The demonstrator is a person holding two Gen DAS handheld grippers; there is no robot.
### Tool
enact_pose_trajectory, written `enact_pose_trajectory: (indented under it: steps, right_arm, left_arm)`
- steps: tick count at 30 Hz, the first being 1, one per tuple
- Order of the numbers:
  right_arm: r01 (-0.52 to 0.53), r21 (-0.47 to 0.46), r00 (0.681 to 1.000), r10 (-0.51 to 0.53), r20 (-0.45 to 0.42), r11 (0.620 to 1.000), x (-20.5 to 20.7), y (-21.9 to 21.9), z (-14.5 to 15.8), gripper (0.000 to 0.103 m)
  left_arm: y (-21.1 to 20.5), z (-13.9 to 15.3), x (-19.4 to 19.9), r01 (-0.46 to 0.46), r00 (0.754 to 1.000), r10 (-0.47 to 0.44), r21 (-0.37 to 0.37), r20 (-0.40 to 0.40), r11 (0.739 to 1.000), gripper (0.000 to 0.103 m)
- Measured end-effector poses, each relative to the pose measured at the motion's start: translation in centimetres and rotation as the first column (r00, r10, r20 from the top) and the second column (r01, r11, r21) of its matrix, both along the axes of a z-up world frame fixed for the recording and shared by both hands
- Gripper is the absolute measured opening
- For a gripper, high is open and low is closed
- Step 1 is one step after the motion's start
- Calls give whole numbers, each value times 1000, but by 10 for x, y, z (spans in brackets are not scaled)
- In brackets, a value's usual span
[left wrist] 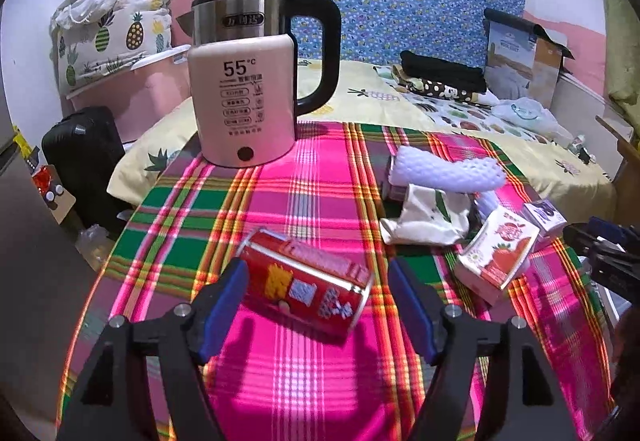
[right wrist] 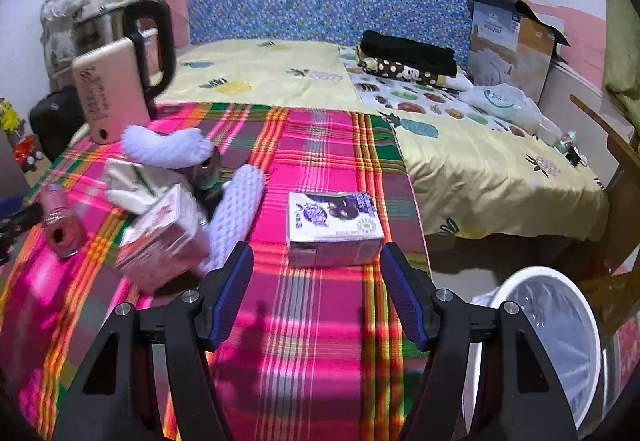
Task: Collect trash
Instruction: 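Grasp the red can with the left tool while the right tool grasps the purple box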
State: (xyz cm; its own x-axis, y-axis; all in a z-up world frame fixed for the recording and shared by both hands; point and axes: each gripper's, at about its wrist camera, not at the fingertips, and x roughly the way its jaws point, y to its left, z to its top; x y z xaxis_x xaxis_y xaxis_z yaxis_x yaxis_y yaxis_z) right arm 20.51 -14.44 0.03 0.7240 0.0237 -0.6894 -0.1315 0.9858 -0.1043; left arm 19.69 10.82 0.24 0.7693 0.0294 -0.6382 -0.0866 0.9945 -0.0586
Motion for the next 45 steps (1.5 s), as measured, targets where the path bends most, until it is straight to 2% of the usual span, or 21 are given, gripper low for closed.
enact_pose_trajectory:
  steps: [9, 17, 33, 45]
  right_arm:
    - [64, -39, 996, -66, -56, 997, 18, -8, -19, 67]
    - [129, -28, 989, -131, -68, 991, 16, -31, -18, 67]
    - [105, 48, 994, -104, -25, 993, 13, -27, -7, 67]
    - [157, 87, 987, -155, -28, 984, 28, -25, -7, 67]
  left_arm:
    - [4, -9, 9, 5, 1000, -5, -3, -25, 1000, 76]
    - [1, -16, 10, -2, 999, 2, -4, -46, 1000, 76]
    - [1, -27, 31, -18, 995, 17, -13, -100, 1000, 78]
    - [7, -20, 30, -47, 996, 39, -104, -75, 993, 78]
